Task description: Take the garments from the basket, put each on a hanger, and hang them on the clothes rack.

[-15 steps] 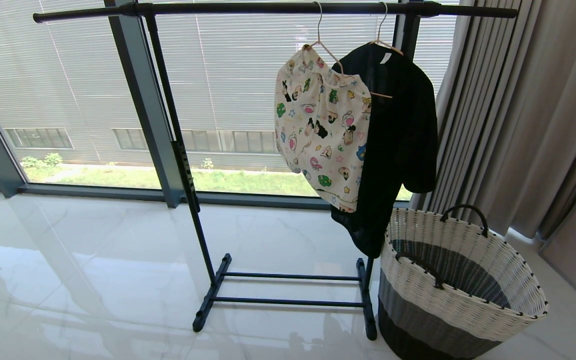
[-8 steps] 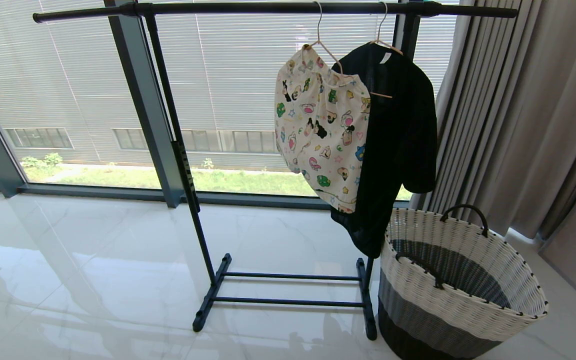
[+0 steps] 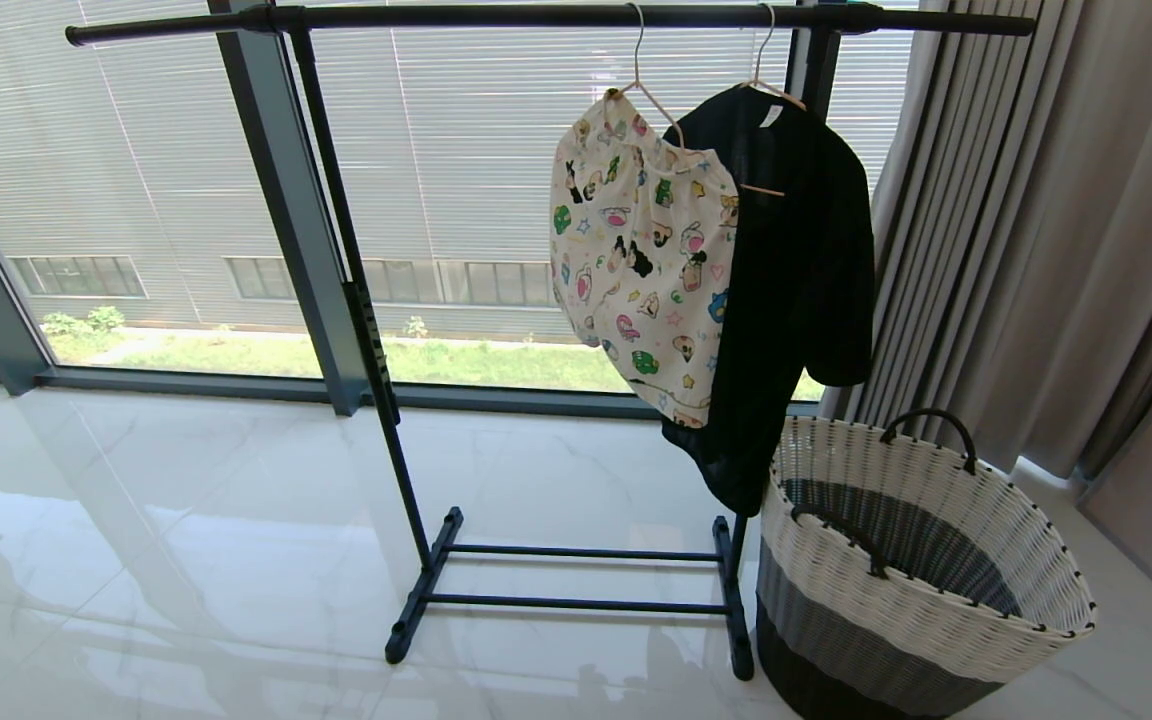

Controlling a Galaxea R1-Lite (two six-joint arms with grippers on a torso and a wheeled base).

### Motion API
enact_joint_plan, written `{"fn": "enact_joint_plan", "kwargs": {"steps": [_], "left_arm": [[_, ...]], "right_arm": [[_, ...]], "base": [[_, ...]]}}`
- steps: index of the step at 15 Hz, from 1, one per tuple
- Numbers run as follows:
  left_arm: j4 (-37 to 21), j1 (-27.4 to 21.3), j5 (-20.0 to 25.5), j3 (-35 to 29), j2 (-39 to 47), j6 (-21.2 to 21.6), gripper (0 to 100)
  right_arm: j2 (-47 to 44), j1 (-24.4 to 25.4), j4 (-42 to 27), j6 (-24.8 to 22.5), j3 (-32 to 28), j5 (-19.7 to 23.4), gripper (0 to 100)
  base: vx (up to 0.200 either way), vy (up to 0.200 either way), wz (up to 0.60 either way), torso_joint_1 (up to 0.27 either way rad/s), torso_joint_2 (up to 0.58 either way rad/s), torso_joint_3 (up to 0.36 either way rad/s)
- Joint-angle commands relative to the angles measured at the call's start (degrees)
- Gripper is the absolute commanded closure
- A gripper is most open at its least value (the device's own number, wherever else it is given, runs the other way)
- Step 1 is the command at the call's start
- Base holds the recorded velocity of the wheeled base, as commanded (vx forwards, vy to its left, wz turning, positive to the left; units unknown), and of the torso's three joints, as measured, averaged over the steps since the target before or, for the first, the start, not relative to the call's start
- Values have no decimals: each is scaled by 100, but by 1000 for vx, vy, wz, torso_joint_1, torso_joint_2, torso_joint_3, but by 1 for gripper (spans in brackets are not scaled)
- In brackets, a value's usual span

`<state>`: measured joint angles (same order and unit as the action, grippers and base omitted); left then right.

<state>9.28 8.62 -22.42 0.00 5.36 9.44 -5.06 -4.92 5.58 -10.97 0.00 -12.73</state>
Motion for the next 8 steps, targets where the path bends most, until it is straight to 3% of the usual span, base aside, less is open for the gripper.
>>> {"fn": "enact_joint_plan", "kwargs": {"steps": [1, 3, 4, 5, 7, 8], "left_arm": [[-58, -1, 387, 0, 26, -56, 0], [-225, -1, 1363, 0, 35, -47, 0], [-409, -1, 1530, 0, 26, -47, 0], [-567, -1, 1776, 0, 35, -56, 0], [-585, -9, 2743, 0, 35, -29, 0], [-585, -9, 2848, 0, 35, -38, 0]], "right_arm": [[-30, 0, -22, 7, 0, 411, 0], [-30, 0, -31, -10, 0, 1457, 0], [-30, 0, -40, -1, 0, 1703, 0], [-30, 0, -110, 7, 0, 1941, 0], [-30, 0, -339, 209, 0, 2037, 0], [-30, 0, -356, 376, 0, 2099, 0]], "base": [[0, 0, 0, 0, 0, 0], [0, 0, 0, 0, 0, 0], [0, 0, 0, 0, 0, 0], [0, 0, 0, 0, 0, 0], [0, 0, 0, 0, 0, 0], [0, 0, 0, 0, 0, 0]]}}
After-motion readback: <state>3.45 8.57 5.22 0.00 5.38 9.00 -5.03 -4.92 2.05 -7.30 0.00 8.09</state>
